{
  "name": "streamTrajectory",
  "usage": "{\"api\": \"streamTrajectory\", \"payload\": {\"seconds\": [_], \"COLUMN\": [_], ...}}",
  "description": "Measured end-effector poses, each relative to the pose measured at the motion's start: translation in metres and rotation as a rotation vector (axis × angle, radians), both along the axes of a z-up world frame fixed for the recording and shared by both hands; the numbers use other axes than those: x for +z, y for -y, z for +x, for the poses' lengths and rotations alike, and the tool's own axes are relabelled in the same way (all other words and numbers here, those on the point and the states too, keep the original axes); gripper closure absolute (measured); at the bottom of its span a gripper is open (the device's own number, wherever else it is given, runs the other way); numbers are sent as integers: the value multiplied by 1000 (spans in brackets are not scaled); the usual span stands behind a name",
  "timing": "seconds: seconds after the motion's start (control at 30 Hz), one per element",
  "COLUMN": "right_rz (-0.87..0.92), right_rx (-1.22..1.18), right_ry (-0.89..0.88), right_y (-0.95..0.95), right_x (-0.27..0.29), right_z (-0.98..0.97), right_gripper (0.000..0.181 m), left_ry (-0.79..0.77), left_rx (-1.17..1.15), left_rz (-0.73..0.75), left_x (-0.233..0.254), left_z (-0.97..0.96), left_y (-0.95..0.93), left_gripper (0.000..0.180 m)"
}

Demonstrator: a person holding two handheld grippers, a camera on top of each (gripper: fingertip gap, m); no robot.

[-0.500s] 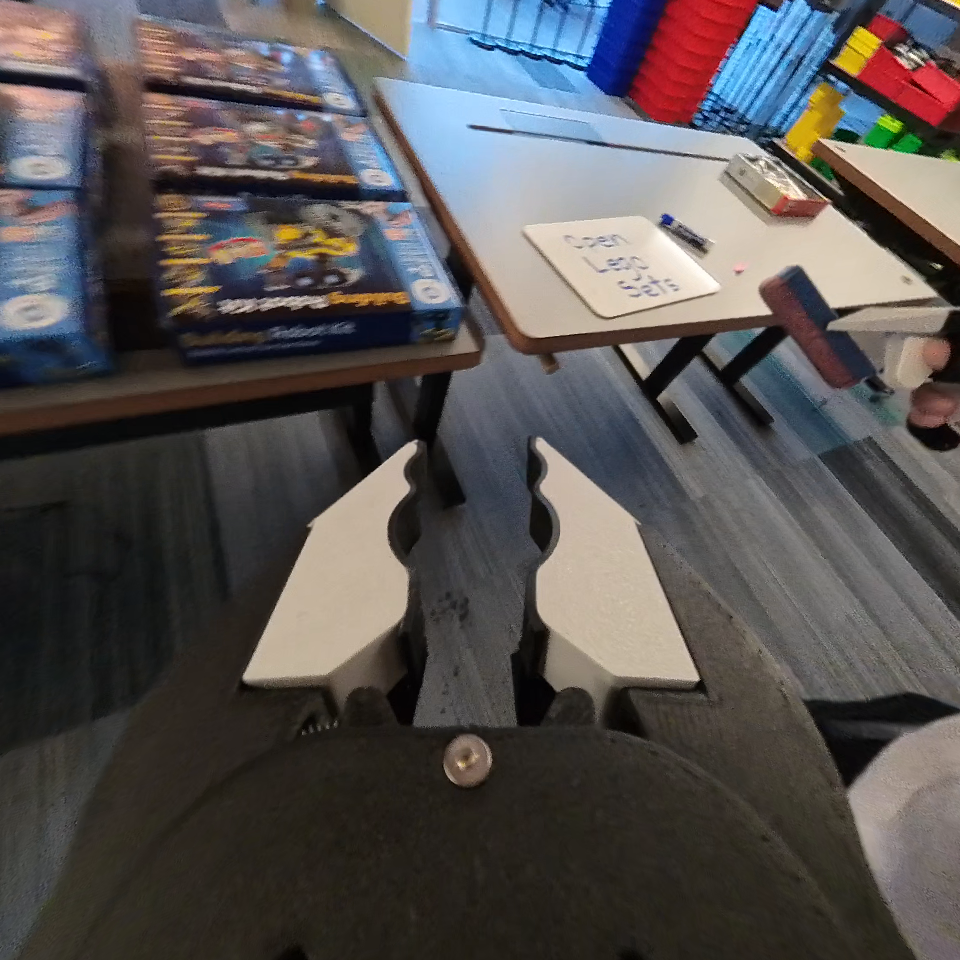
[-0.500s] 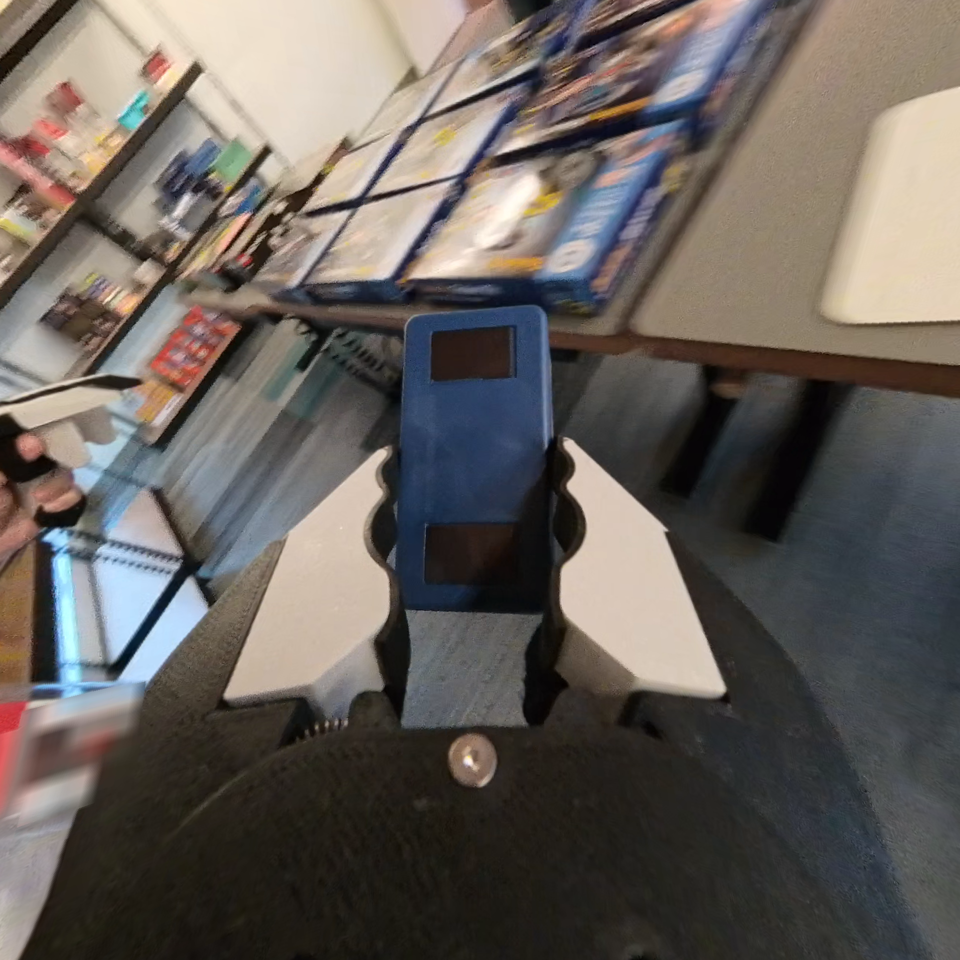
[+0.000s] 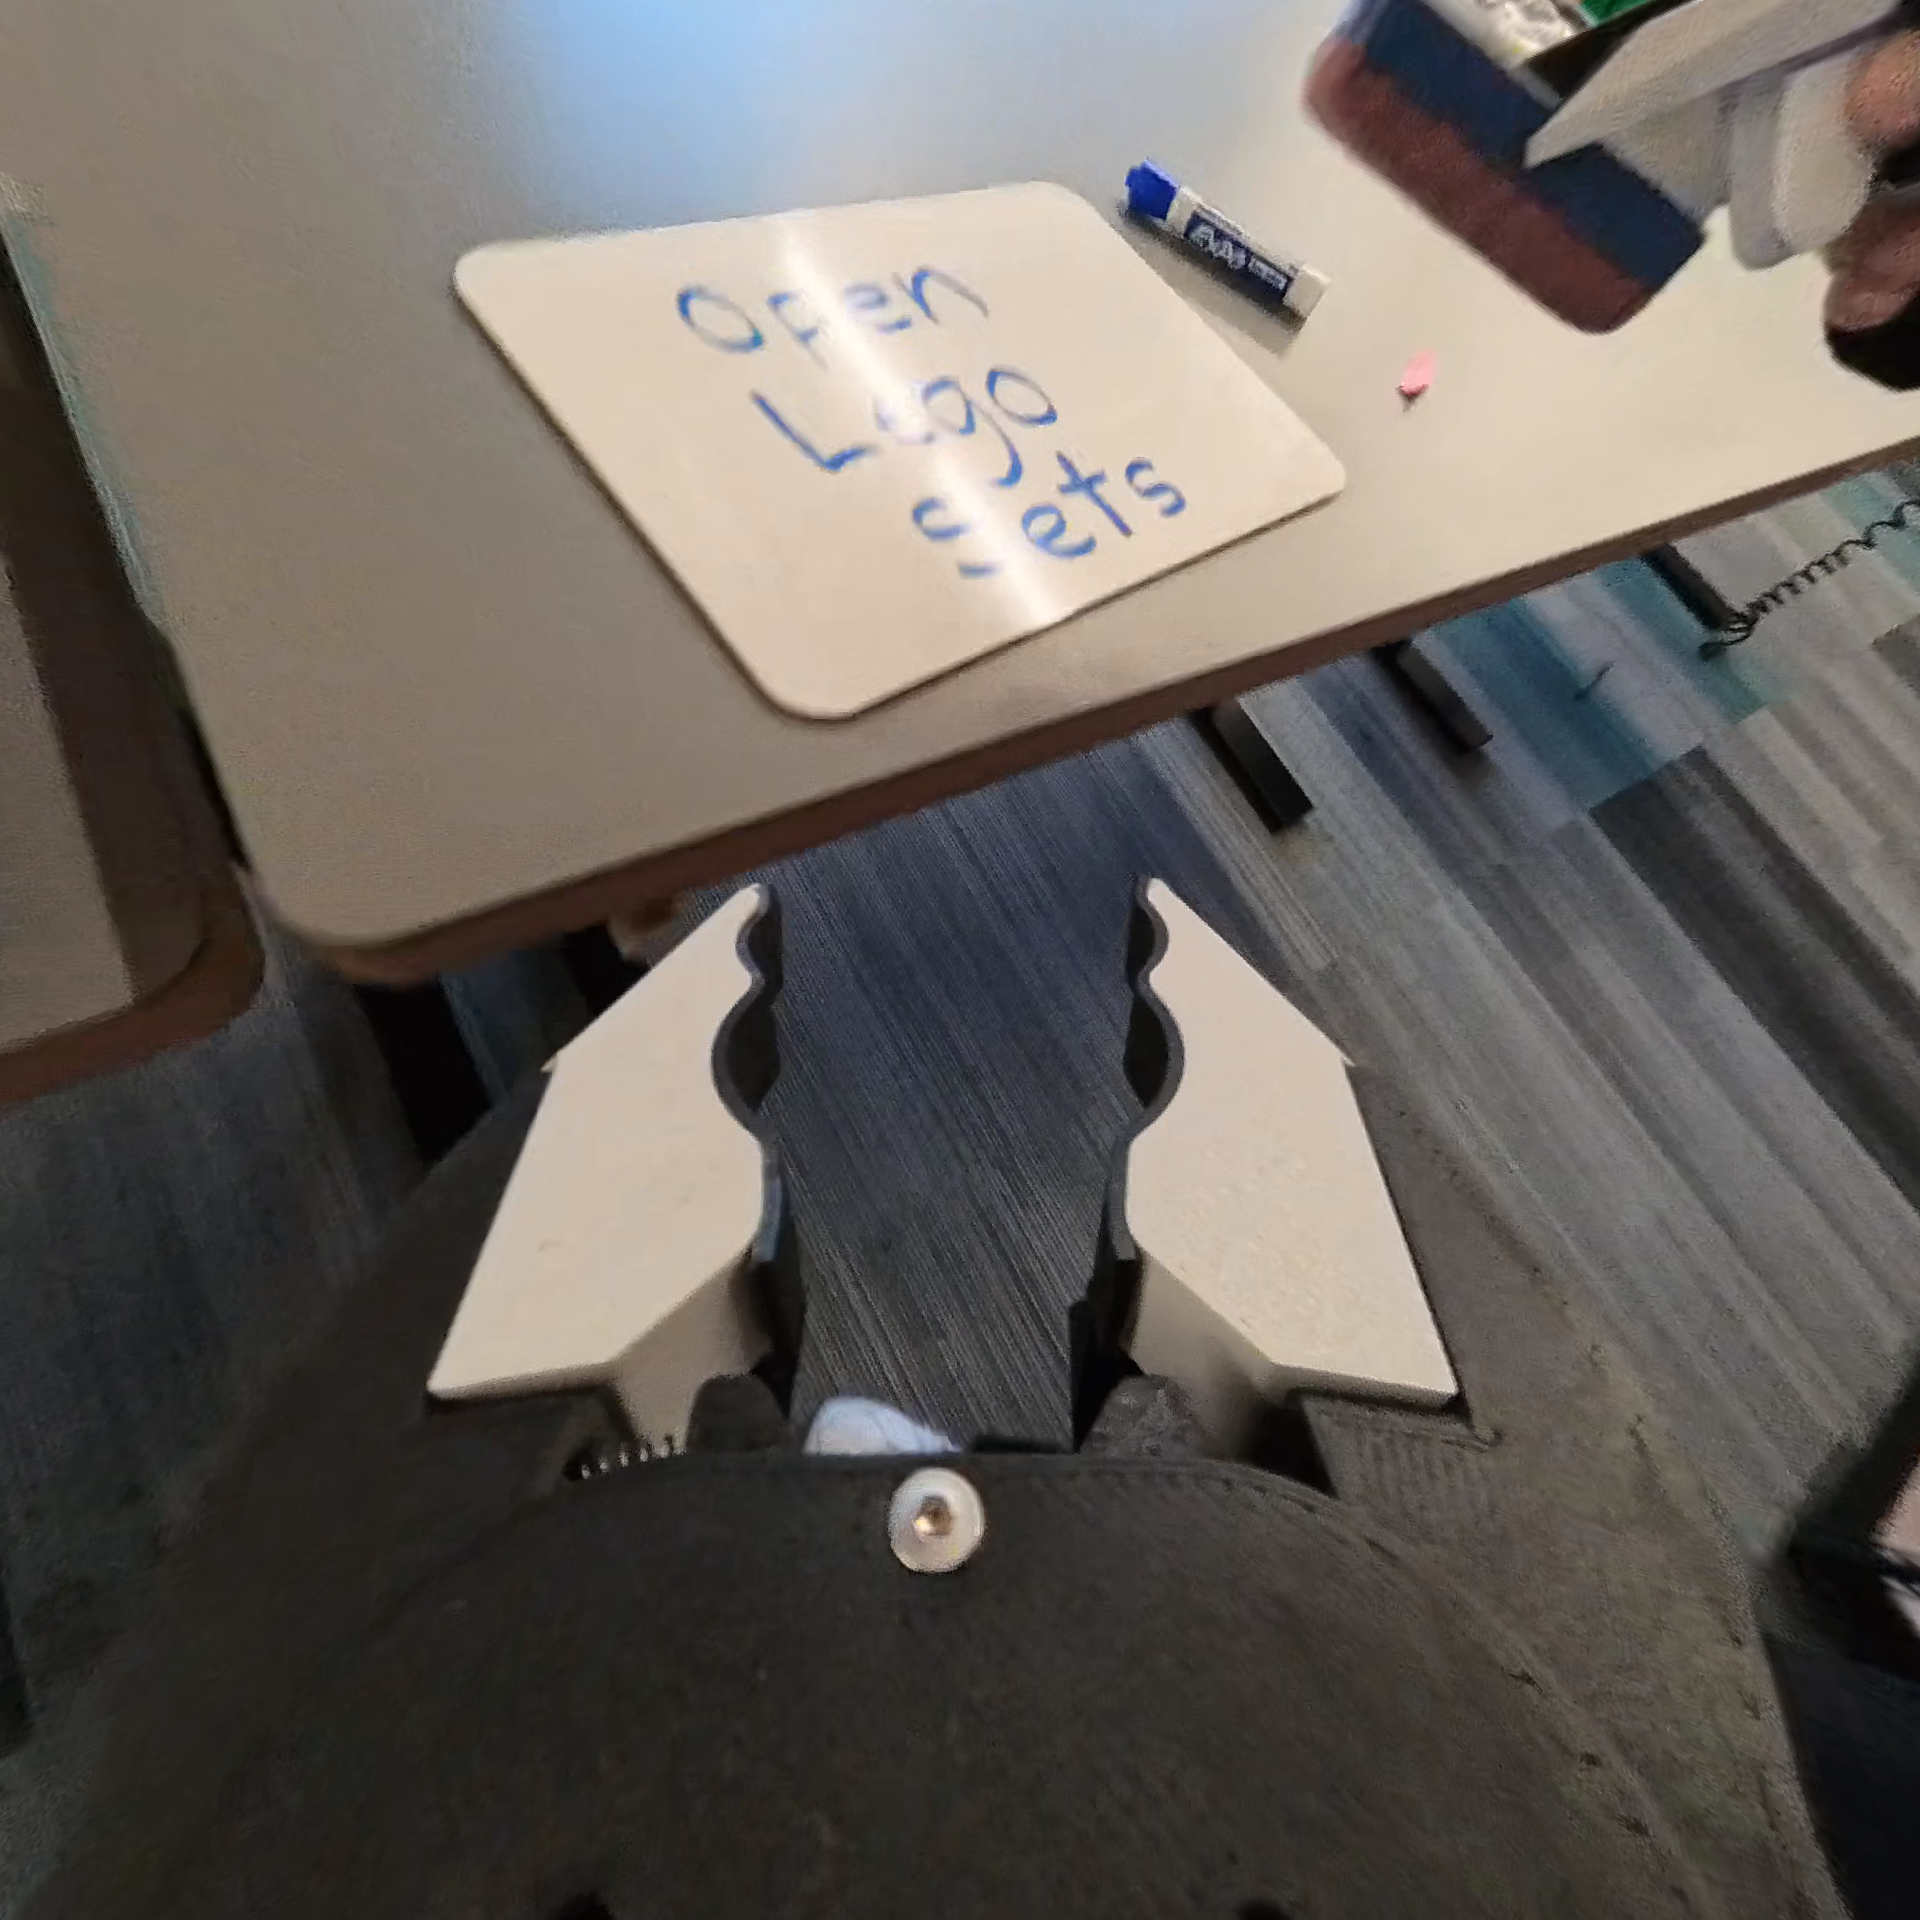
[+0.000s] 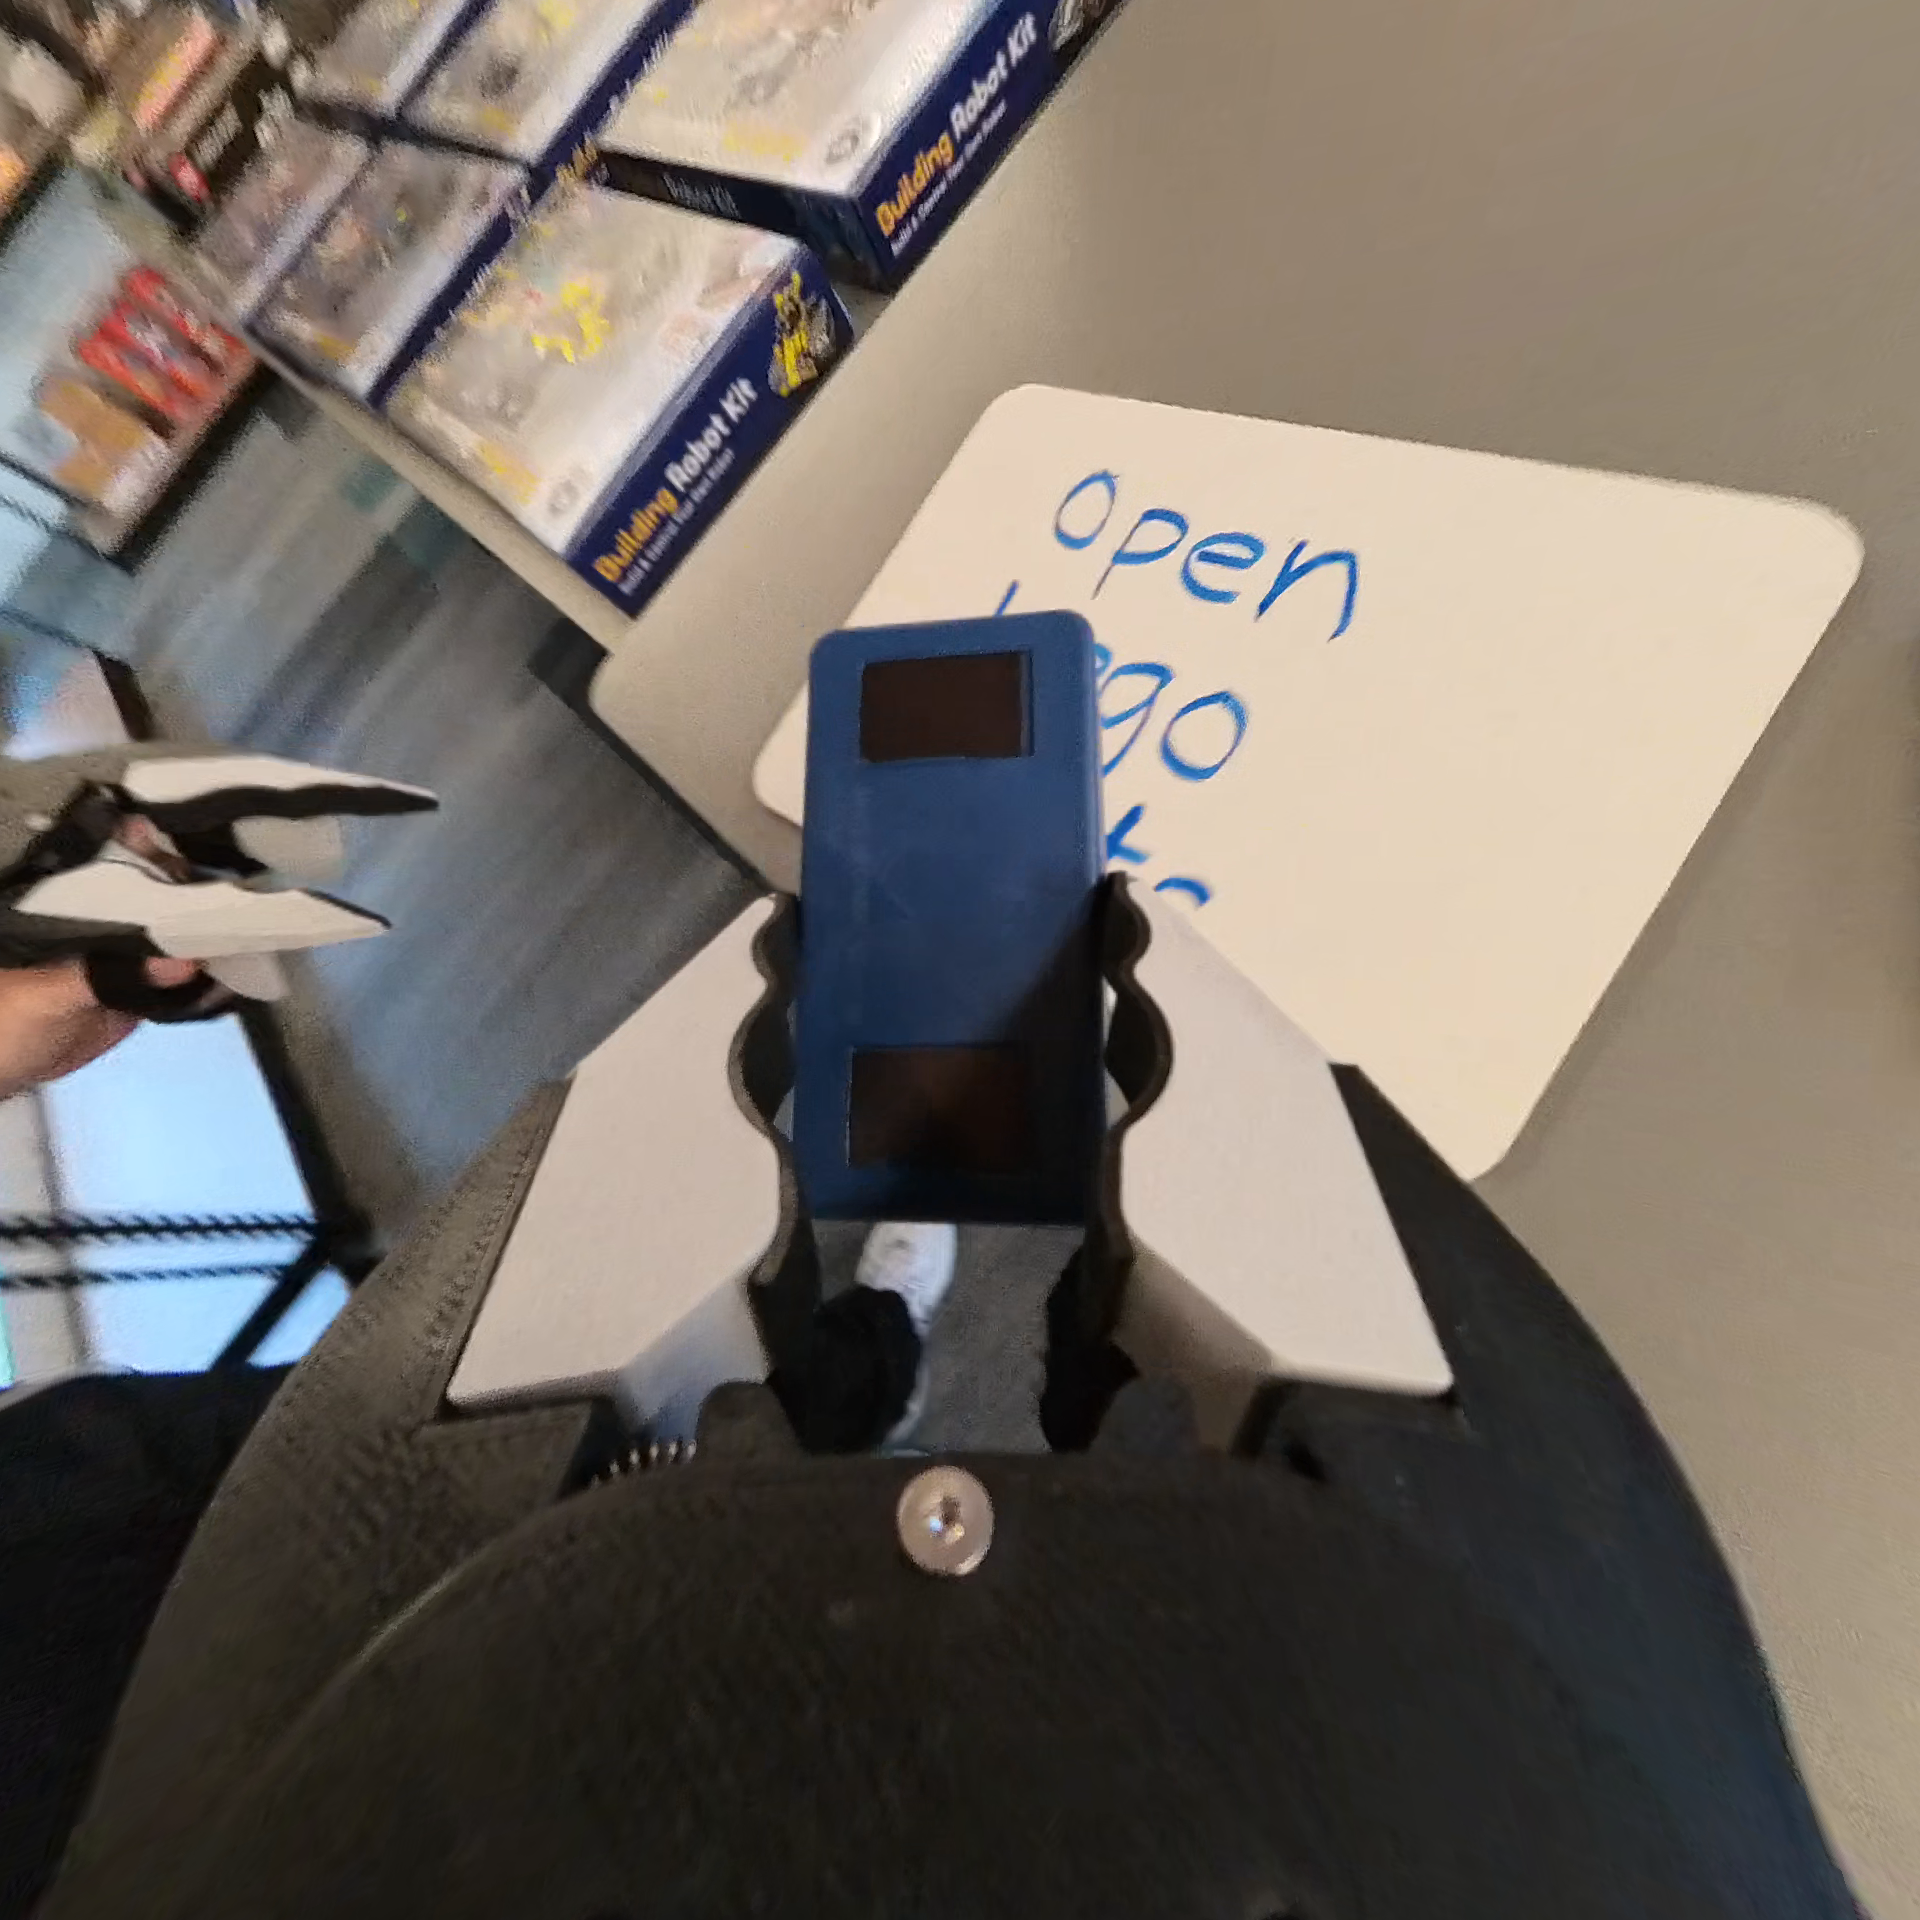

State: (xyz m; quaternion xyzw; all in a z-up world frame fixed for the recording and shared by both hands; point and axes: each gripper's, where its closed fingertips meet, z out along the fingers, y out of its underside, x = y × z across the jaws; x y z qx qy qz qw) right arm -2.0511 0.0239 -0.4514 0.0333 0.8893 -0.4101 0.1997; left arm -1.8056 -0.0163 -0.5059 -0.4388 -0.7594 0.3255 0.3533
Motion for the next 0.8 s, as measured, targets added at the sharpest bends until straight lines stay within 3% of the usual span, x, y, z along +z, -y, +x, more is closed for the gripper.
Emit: {"api": "streamTrajectory", "payload": {"seconds": [0.1, 0.27, 0.6, 0.8], "right_rz": [40, 85, 24, 40], "right_rx": [90, 229, 603, 680], "right_ry": [-151, -291, -323, -320], "right_y": [26, 54, 93, 91], "right_x": [-25, -64, -106, -118], "right_z": [-23, -51, -68, -71], "right_gripper": [123, 123, 123, 122], "left_ry": [-11, 11, -2, -9], "left_rx": [39, 150, 525, 570], "left_rz": [-92, -106, -188, -175], "left_x": [-7, -10, -23, -46], "left_z": [-42, -81, -120, -135], "left_y": [17, 44, 57, 41], "left_gripper": [108, 101, 95, 90]}}
